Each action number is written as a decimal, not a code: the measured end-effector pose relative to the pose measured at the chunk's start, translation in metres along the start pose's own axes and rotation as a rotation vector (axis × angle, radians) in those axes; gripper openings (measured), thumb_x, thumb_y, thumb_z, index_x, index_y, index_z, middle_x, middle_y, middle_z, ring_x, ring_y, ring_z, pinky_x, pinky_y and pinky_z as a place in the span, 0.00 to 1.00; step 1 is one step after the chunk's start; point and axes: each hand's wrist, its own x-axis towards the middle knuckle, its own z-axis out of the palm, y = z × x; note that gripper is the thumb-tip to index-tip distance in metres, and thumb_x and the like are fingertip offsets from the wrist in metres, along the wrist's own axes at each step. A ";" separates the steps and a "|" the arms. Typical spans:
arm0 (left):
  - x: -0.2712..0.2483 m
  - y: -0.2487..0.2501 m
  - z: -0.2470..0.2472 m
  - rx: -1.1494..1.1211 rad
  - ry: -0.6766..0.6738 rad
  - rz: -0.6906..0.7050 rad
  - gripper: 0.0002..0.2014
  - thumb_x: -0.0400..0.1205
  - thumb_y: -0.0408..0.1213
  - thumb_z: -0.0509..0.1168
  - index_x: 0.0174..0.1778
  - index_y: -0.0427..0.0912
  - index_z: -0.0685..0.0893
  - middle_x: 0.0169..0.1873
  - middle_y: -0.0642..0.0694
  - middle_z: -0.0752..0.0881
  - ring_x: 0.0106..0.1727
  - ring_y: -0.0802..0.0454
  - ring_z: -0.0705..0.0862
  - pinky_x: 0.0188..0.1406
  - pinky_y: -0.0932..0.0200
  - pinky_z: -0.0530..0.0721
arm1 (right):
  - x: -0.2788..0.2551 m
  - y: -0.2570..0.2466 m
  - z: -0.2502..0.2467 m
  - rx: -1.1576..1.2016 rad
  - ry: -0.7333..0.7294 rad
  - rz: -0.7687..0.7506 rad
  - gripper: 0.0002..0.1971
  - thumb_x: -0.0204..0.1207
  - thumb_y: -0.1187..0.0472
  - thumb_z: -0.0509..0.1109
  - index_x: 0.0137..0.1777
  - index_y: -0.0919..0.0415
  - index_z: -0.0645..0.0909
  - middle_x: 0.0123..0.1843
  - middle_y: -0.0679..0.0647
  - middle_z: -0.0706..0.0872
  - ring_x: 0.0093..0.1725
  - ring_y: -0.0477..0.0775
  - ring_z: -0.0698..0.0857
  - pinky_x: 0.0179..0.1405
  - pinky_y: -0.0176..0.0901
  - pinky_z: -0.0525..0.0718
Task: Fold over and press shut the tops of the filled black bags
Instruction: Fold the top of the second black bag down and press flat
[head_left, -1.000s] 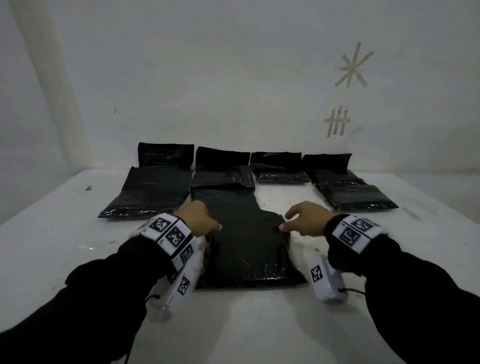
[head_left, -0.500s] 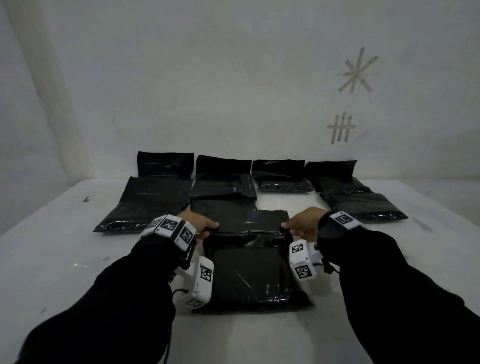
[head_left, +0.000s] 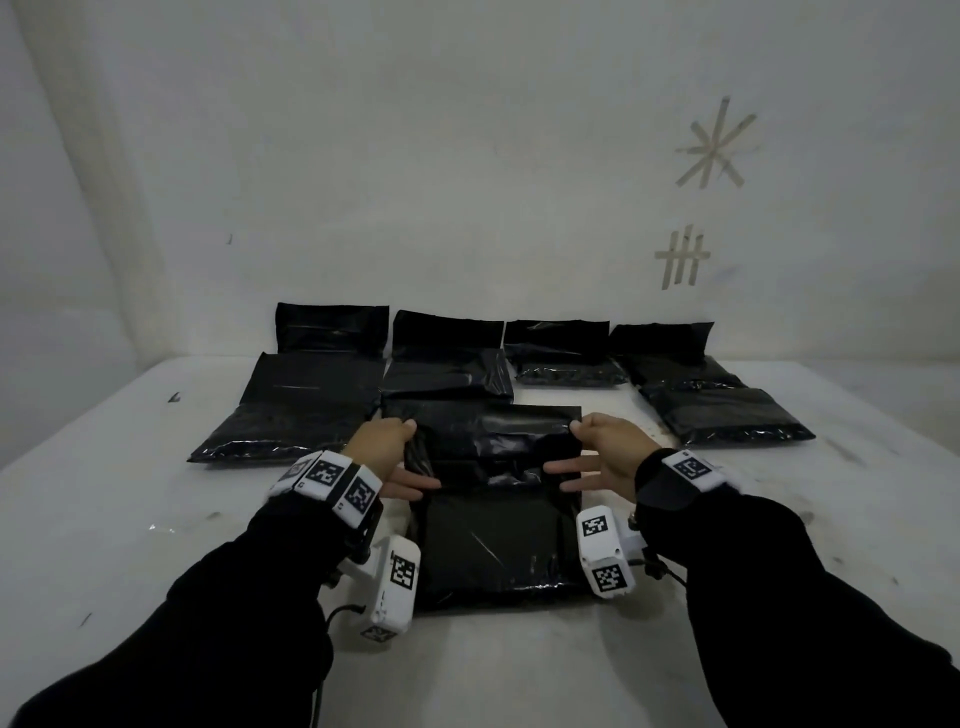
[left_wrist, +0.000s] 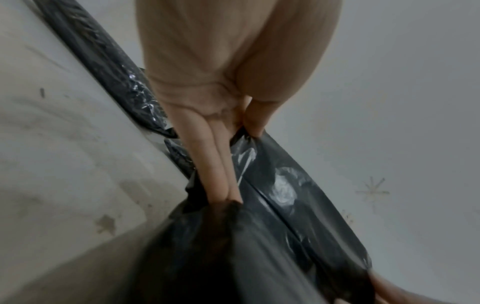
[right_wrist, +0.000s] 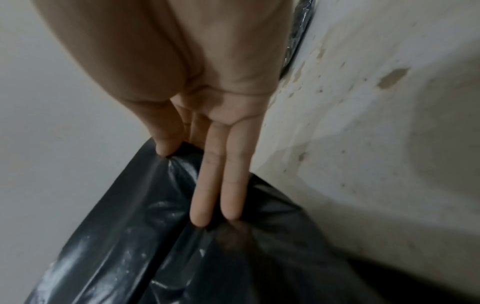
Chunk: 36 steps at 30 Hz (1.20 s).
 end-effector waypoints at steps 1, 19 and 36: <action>-0.001 0.000 0.001 0.002 0.011 0.007 0.23 0.88 0.44 0.54 0.80 0.47 0.62 0.77 0.36 0.69 0.28 0.43 0.89 0.20 0.55 0.86 | 0.001 0.000 0.002 -0.014 0.008 -0.012 0.13 0.86 0.63 0.57 0.37 0.59 0.65 0.53 0.59 0.77 0.44 0.64 0.89 0.30 0.55 0.88; -0.008 -0.003 0.004 -0.174 0.020 0.059 0.21 0.88 0.42 0.55 0.77 0.46 0.66 0.77 0.40 0.69 0.53 0.32 0.86 0.50 0.40 0.81 | 0.001 0.004 0.011 0.095 -0.002 -0.089 0.15 0.87 0.60 0.54 0.37 0.57 0.62 0.53 0.59 0.78 0.49 0.69 0.88 0.35 0.61 0.86; -0.015 -0.002 0.008 -0.169 0.031 0.144 0.22 0.88 0.44 0.54 0.78 0.47 0.65 0.78 0.44 0.68 0.47 0.37 0.88 0.50 0.39 0.82 | 0.000 0.011 0.013 0.079 0.037 -0.170 0.13 0.88 0.56 0.52 0.44 0.60 0.71 0.65 0.63 0.80 0.46 0.66 0.90 0.37 0.61 0.88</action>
